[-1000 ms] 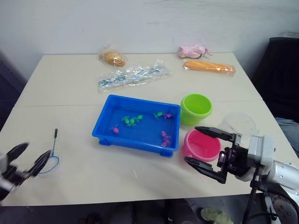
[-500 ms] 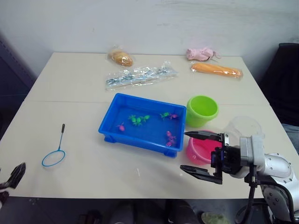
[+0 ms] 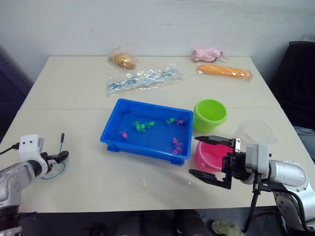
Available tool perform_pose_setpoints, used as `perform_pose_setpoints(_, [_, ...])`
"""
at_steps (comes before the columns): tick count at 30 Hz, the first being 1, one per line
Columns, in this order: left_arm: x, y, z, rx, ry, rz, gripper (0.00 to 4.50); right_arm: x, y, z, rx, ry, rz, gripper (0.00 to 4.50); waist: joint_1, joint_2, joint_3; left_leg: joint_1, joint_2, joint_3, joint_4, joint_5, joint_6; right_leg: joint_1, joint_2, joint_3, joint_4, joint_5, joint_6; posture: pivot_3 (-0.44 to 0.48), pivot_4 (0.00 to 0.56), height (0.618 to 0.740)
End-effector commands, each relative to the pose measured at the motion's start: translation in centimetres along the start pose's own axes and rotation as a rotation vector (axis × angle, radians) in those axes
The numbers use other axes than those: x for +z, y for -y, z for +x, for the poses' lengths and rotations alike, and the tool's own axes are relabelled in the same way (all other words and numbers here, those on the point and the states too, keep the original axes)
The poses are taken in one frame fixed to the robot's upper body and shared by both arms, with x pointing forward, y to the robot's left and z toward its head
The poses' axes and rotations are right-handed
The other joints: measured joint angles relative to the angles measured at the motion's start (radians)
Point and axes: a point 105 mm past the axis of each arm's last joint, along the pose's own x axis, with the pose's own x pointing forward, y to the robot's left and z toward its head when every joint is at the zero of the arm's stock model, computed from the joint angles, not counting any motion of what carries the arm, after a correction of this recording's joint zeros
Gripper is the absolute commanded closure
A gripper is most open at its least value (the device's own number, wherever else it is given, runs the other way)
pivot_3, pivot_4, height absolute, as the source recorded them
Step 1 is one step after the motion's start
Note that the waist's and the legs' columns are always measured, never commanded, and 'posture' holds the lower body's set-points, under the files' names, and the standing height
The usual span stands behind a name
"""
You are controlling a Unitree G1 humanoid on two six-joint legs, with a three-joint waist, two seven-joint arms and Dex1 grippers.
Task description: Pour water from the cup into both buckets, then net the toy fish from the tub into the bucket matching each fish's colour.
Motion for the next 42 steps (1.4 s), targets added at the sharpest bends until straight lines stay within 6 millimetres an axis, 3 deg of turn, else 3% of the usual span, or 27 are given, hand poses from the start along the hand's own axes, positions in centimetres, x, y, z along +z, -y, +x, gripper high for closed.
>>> perform_pose_setpoints(1, [-0.3, 0.7, 1.0, -0.053, -0.045, 0.007, 0.00, 0.9, 0.0, 0.0, -0.020, 0.021, -0.052, 0.05, 0.004, 0.000, 0.000, 0.001, 0.000, 0.000, 0.000, 0.000, 0.000, 0.000, -0.001, 0.000, 0.001, 0.000, 0.000, 0.000, 0.150, 0.740])
perform_pose_setpoints(5, [-0.8, 2.7, 2.7, -0.121, -0.096, 0.026, 1.19, 0.6, -0.2, -0.3, -0.034, 0.015, -0.053, 0.00, 0.027, 0.004, -0.001, 0.001, -0.001, -0.001, 0.000, 0.002, 0.000, 0.000, -0.002, 0.000, 0.003, 0.000, 0.000, 0.000, 0.150, 0.740])
perform_pose_setpoints(13, [-0.6, 2.3, 3.1, -0.111, -0.095, 0.015, 4.48, -0.7, -1.0, -1.1, -0.046, 0.011, -0.031, 0.00, 0.041, 0.007, -0.003, 0.002, -0.004, -0.001, 0.000, 0.004, 0.001, 0.001, -0.004, 0.000, 0.005, 0.001, 0.001, 0.000, 0.150, 0.740])
perform_pose_setpoints(16, [1.0, 1.2, 2.1, -0.110, -0.011, 0.026, 4.48, -0.8, -1.3, -1.3, -0.043, 0.005, -0.030, 0.00, 0.037, 0.007, -0.003, 0.002, -0.004, -0.001, 0.000, 0.004, 0.002, 0.001, -0.004, 0.000, 0.005, 0.001, 0.002, 0.000, 0.150, 0.740])
perform_pose_setpoints(19, [4.0, 1.2, 0.0, -0.218, 0.125, 0.206, 4.48, -0.5, -1.3, -1.3, -0.040, 0.004, -0.034, 0.00, 0.024, 0.005, -0.001, 0.001, -0.003, -0.001, 0.000, 0.004, 0.001, 0.000, -0.003, 0.000, 0.004, 0.001, 0.002, 0.000, 0.150, 0.740])
perform_pose_setpoints(22, [8.3, 3.7, -3.4, -0.448, 0.327, 0.419, 4.48, 0.3, -0.9, -0.8, -0.032, -0.009, -0.030, 0.00, 0.020, 0.000, 0.001, 0.000, -0.001, -0.001, 0.000, 0.004, 0.000, 0.000, -0.002, 0.000, 0.004, 0.001, 0.001, 0.000, 0.150, 0.740])
perform_pose_setpoints(24, [9.6, 6.0, -5.7, -0.609, 0.421, 0.662, 4.48, 1.0, -0.3, -0.3, -0.034, -0.008, 0.004, 0.00, 0.017, 0.000, 0.001, 0.000, 0.000, -0.001, 0.000, 0.004, 0.000, -0.001, -0.003, 0.000, 0.003, 0.001, 0.001, 0.000, 0.150, 0.740])
perform_pose_setpoints(26, [9.1, 9.1, -7.8, -0.853, 0.421, 0.907, 4.48, 1.9, -0.3, 0.8, 0.053, -0.016, 0.071, 0.00, 0.016, 0.002, 0.002, 0.000, 0.000, -0.002, 0.000, 0.004, -0.001, 0.000, -0.010, -0.001, -0.003, 0.001, -0.001, 0.000, 0.150, 0.740])
perform_pose_setpoints(28, [8.7, 10.3, -8.6, -0.967, 0.395, 1.019, 4.48, 2.6, 0.0, 1.5, 0.101, -0.030, 0.102, 0.00, 0.015, 0.007, 0.002, 0.000, 0.000, -0.002, 0.000, 0.003, -0.001, -0.001, -0.011, -0.002, -0.004, 0.001, -0.001, 0.000, 0.150, 0.740])
perform_pose_setpoints(32, [8.5, 16.1, -10.5, -1.207, 0.348, 1.252, 4.48, 3.0, 1.9, 3.8, 0.118, -0.120, 0.191, 0.00, 0.010, 0.008, 0.004, -0.002, 0.000, -0.001, 0.000, 0.004, 0.000, -0.001, -0.005, -0.004, -0.003, 0.001, -0.001, 0.000, 0.150, 0.740])
perform_pose_setpoints(34, [8.5, 17.7, -10.9, -1.257, 0.348, 1.279, 4.48, 3.2, 2.1, 4.4, 0.134, -0.139, 0.211, 0.00, 0.012, 0.007, 0.005, -0.003, 0.000, -0.002, 0.001, 0.004, 0.000, -0.001, -0.002, -0.004, 0.000, 0.001, -0.001, 0.000, 0.150, 0.740])
perform_pose_setpoints(36, [8.2, 21.3, -10.6, -1.286, 0.453, 1.427, 4.48, 2.9, 2.8, 5.7, 0.121, -0.185, 0.243, 0.00, 0.011, 0.007, 0.004, -0.003, 0.000, -0.001, 0.001, 0.003, 0.001, -0.001, -0.001, -0.004, 0.001, 0.001, -0.001, 0.000, 0.150, 0.740])
perform_pose_setpoints(38, [7.6, 23.8, -10.5, -1.325, 0.462, 1.449, 4.48, 2.6, 3.8, 6.6, 0.077, -0.215, 0.252, 0.00, 0.012, 0.007, 0.005, -0.004, -0.002, 0.000, 0.001, 0.003, 0.003, -0.002, -0.002, -0.004, 0.001, 0.002, 0.000, 0.000, 0.150, 0.740])
perform_pose_setpoints(42, [7.0, 25.9, -10.5, -1.386, 0.453, 1.433, 4.48, 2.3, 4.2, 7.2, 0.068, -0.252, 0.277, 0.00, 0.009, 0.006, 0.005, -0.007, -0.003, 0.001, 0.003, 0.003, 0.005, -0.003, -0.002, -0.004, 0.000, 0.003, 0.003, 0.000, 0.150, 0.740])
